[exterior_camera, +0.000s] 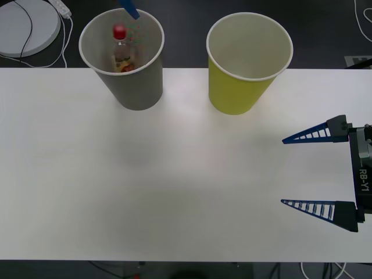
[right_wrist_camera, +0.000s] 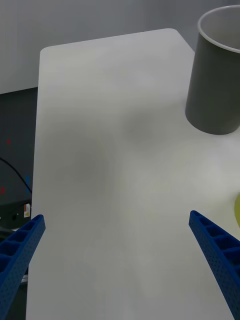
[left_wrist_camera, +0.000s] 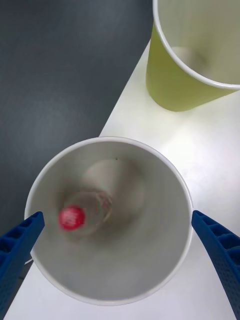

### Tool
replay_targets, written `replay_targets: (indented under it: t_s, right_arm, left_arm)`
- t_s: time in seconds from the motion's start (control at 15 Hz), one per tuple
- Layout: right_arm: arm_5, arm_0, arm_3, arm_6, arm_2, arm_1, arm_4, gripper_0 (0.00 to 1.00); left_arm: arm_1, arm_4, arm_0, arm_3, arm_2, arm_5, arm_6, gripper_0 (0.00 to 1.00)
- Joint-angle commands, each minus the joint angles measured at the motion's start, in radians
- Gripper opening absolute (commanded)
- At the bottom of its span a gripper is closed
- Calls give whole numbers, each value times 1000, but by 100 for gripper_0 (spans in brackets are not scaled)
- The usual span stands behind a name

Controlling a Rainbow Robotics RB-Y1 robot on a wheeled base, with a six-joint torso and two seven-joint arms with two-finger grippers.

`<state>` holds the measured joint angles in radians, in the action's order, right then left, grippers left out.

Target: Put the can into the green bin and the plastic bottle into the gray bin

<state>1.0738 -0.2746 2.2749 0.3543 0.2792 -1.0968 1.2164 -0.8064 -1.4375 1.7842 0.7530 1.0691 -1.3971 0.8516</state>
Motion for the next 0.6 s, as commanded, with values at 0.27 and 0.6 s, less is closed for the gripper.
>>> replay_targets:
  t_s: [0.27, 0.6]
  right_arm:
    - [0, 0, 0, 0, 0, 0, 0, 100]
    - [0, 0, 0, 0, 0, 0, 0, 100]
  left_arm:
    - [1, -3, 0, 2, 0, 3, 6, 100]
    - [-33, 38, -43, 54, 0, 30, 0, 100]
